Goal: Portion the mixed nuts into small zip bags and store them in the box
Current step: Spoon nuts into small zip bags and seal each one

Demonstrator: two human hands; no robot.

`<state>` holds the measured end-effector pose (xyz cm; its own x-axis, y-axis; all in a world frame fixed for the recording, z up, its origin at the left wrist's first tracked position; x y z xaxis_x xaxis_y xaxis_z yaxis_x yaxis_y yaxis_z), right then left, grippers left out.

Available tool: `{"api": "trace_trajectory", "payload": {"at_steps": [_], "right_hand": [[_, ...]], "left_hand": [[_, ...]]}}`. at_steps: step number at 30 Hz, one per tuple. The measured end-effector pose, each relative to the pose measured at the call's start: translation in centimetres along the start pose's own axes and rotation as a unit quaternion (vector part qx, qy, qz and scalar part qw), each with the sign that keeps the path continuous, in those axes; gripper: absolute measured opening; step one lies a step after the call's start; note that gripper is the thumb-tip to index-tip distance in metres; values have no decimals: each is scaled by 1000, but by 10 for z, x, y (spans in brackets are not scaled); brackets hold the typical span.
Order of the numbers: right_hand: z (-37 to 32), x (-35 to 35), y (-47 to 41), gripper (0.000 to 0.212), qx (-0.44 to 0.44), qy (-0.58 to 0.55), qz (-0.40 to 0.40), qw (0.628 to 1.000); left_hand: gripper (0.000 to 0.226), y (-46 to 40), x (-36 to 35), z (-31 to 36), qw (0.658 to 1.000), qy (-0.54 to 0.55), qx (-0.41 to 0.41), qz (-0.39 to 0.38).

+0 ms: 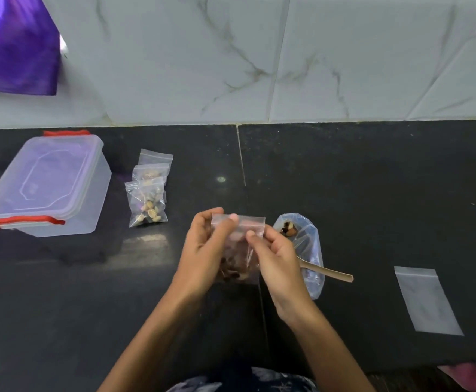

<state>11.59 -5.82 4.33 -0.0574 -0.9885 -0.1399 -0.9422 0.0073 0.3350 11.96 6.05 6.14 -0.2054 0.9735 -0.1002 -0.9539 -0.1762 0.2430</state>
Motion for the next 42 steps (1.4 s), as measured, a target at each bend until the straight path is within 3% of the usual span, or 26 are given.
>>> {"api": "trace_trajectory", "payload": {"at_steps": [8, 23, 30, 33, 38, 42], "right_hand": [[14, -9, 0, 20, -35, 14, -22, 999], [17, -36, 3, 15, 6, 51, -40, 998], [21, -34, 3, 17, 5, 15, -25, 1000], [22, -29, 0, 18, 29, 48, -7, 998], [27, -31, -1, 15, 7, 5, -15, 1000], [31, -30, -1, 16, -4, -15, -11, 1000]], "left_hand": [[14, 5, 17, -12, 999, -23, -13, -34], [15, 14, 49, -18, 995, 9, -14, 97], [11, 16, 54, -20, 995, 25, -9, 96], [8, 13, 59, -26, 995, 38, 10, 91], [24, 14, 50, -29, 997, 75, 30, 18], [28, 14, 56, -27, 997, 67, 18, 41]]}}
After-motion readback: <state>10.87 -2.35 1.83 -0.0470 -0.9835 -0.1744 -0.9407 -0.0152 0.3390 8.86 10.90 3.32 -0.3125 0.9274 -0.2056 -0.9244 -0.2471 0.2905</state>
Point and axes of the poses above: each hand's wrist, its own y-axis away from the middle knuckle, its own x-axis out of the back of the hand, z = x × y, the point moved 9 cm from there along -y, towards the middle knuckle, and after that the axes turned 4 degrees about z, right-handed, at the moved point
